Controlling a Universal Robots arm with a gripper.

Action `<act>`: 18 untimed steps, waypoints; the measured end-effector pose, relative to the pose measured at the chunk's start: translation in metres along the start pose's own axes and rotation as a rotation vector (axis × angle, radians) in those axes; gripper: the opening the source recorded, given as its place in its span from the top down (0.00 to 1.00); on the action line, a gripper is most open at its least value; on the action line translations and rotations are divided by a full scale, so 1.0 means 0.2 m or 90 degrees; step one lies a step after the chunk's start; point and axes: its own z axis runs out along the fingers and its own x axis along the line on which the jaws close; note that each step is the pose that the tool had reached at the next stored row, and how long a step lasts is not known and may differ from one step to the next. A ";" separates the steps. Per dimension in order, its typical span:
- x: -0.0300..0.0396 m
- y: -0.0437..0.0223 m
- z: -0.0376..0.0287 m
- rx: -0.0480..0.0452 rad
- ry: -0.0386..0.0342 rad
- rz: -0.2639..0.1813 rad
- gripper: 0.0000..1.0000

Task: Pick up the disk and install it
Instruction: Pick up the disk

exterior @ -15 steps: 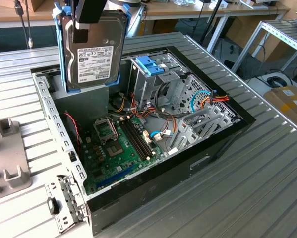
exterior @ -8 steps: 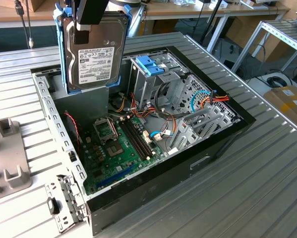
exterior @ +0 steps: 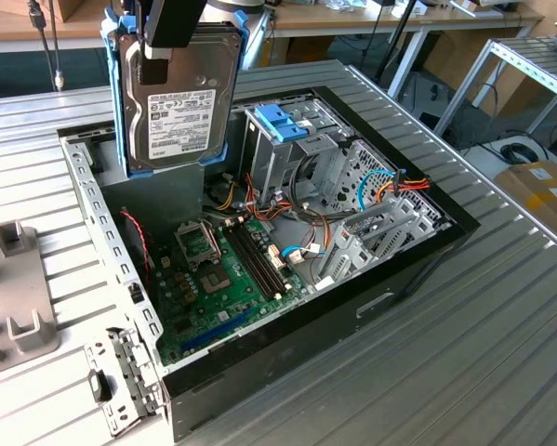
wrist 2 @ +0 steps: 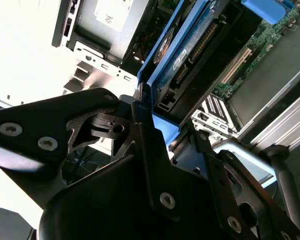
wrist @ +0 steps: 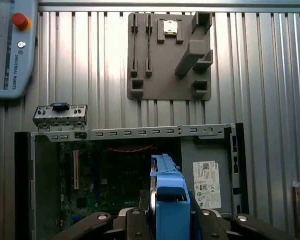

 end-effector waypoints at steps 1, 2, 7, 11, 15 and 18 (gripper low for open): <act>0.001 0.000 0.000 0.0000 0.0000 0.000 0.63; 0.002 0.000 0.000 0.0000 0.0000 0.000 0.63; 0.008 -0.001 0.000 0.0000 0.0000 0.000 0.63; 0.014 -0.002 0.000 0.0000 0.0000 0.000 0.63; 0.020 -0.003 0.000 0.0000 0.0000 0.000 0.63; 0.022 -0.004 0.000 0.0000 0.0000 0.000 0.63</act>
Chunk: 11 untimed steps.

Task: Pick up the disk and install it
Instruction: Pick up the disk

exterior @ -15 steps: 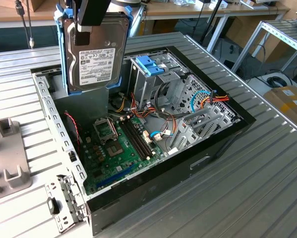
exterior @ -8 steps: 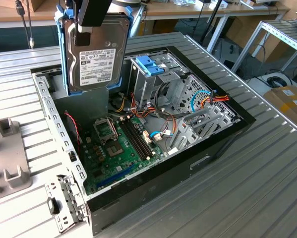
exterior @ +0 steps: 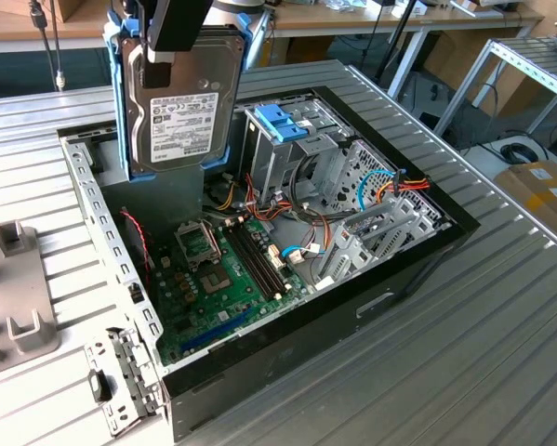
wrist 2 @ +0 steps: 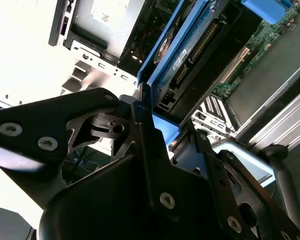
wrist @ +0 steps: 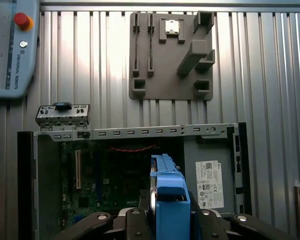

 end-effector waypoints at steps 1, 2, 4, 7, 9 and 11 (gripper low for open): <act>0.001 -0.001 0.000 0.0000 0.0000 0.000 0.63; 0.001 -0.001 0.000 0.0000 0.0000 0.000 0.63; 0.002 -0.002 0.000 0.0000 0.0000 0.000 0.63; 0.003 -0.006 0.001 0.0000 0.0000 0.000 0.63; 0.003 -0.008 0.000 0.0000 0.0000 0.000 0.63; 0.004 -0.010 0.000 0.0000 0.0000 0.000 0.63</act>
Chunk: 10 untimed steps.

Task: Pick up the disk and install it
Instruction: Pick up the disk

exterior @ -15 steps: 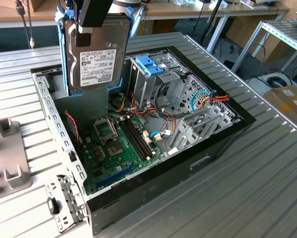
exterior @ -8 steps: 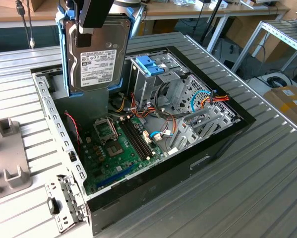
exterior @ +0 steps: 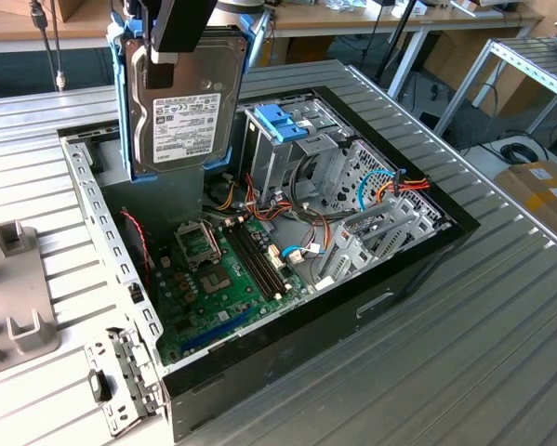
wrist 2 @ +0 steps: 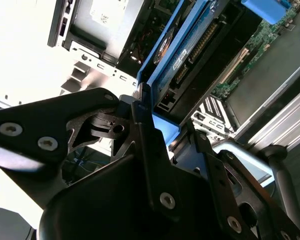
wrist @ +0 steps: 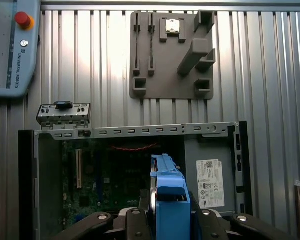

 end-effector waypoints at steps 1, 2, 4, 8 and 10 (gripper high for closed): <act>0.000 -0.001 0.000 0.0000 -0.0001 0.000 0.63; 0.001 -0.001 0.000 0.0001 -0.0001 0.000 0.63; 0.003 -0.003 0.000 0.0000 -0.0001 0.000 0.63; 0.006 -0.005 0.000 0.0000 0.0000 0.000 0.63; 0.007 -0.007 0.000 0.0000 0.0000 0.000 0.63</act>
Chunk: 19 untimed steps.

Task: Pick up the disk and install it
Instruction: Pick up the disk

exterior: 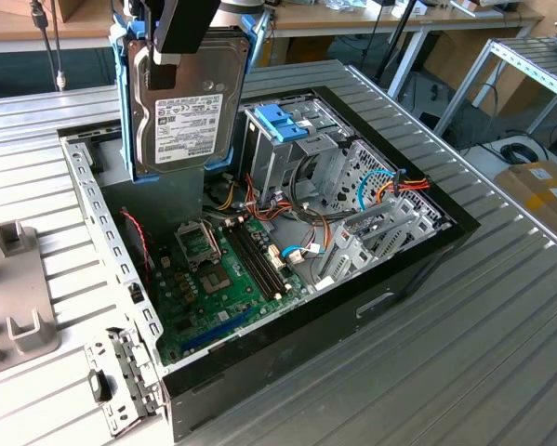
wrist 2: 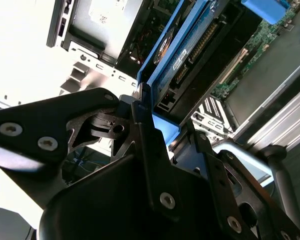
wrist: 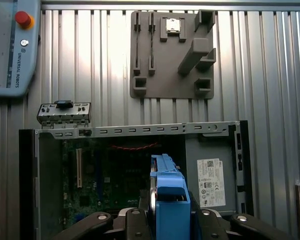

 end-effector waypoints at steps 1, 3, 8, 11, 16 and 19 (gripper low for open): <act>0.001 -0.001 0.000 0.0001 -0.0001 0.000 0.63; 0.002 -0.003 0.000 0.0000 0.0000 0.000 0.63; 0.019 -0.006 -0.002 0.0000 0.0000 0.000 0.63; 0.032 -0.008 -0.002 0.0000 0.0000 0.000 0.63; 0.044 -0.011 -0.003 0.0000 0.0000 0.000 0.63; 0.049 -0.012 -0.003 0.0000 0.0000 0.000 0.63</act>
